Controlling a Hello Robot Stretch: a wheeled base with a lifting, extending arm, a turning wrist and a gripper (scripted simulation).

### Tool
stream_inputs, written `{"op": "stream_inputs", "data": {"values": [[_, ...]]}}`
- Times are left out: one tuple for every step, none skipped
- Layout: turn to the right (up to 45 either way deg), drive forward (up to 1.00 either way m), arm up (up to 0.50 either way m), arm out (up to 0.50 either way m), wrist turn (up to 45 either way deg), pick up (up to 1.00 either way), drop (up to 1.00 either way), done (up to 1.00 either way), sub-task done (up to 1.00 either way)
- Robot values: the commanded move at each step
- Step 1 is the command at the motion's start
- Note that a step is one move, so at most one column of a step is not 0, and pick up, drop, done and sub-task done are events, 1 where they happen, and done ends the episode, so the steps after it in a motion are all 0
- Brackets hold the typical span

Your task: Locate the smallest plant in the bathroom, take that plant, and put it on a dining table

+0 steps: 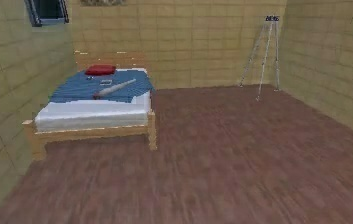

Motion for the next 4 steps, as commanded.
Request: {"op": "stream_inputs", "data": {"values": [[-45.0,0.00,0.00,0.00,0.0,0.00,0.00,0.00,0.00],[-6.0,0.00,0.00,0.00,0.0,0.00,0.00,0.00,0.00],[0.0,0.35,0.00,0.00,0.0,0.00,0.00,0.00,0.00],[-45.0,0.00,0.00,0.00,0.0,0.00,0.00,0.00,0.00]]}}
